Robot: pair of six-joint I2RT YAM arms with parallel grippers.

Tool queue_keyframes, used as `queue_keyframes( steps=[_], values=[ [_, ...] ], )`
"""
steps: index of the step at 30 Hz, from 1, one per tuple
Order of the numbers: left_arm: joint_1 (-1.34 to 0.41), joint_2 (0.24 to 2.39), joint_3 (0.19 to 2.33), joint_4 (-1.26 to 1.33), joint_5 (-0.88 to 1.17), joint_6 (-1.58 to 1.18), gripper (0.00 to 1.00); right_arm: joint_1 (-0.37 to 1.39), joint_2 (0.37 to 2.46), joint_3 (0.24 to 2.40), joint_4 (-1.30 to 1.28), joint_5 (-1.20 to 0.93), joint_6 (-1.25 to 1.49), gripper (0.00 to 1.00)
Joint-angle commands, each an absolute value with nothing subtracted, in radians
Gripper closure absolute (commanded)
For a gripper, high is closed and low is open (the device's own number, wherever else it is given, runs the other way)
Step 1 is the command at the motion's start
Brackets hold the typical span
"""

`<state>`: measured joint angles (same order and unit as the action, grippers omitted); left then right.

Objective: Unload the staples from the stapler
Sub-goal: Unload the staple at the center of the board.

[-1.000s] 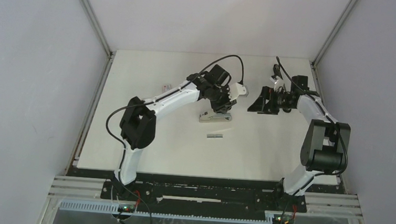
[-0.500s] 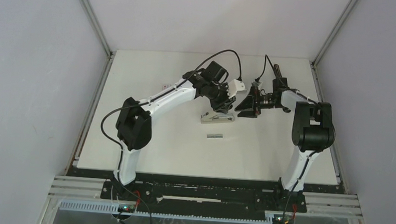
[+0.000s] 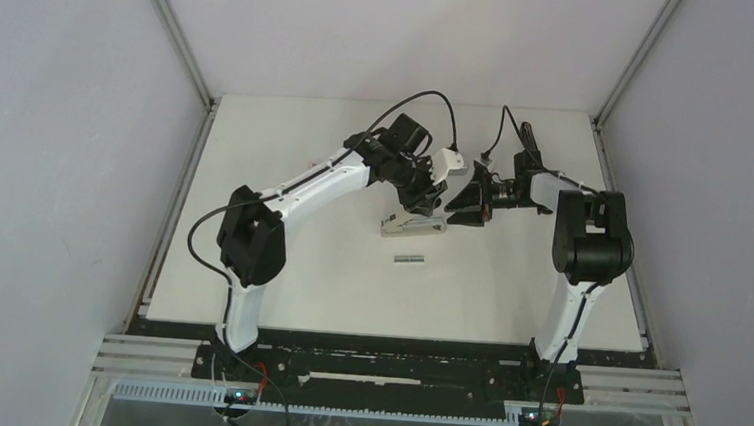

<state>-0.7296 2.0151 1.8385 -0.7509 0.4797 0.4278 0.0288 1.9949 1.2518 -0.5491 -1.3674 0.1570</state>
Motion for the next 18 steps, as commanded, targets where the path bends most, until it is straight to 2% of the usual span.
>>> queue_keyframes(
  steps=[1,18],
  values=[
    [-0.729,1.929,1.884,-0.726,0.525,0.405,1.00,0.041,2.011,1.278,-0.515,-1.393,0.191,0.34],
    [-0.752,1.946,1.916,-0.744,0.514,0.407,1.00,0.097,2.063,1.288,-0.461,-1.459,0.295,0.37]
  ],
)
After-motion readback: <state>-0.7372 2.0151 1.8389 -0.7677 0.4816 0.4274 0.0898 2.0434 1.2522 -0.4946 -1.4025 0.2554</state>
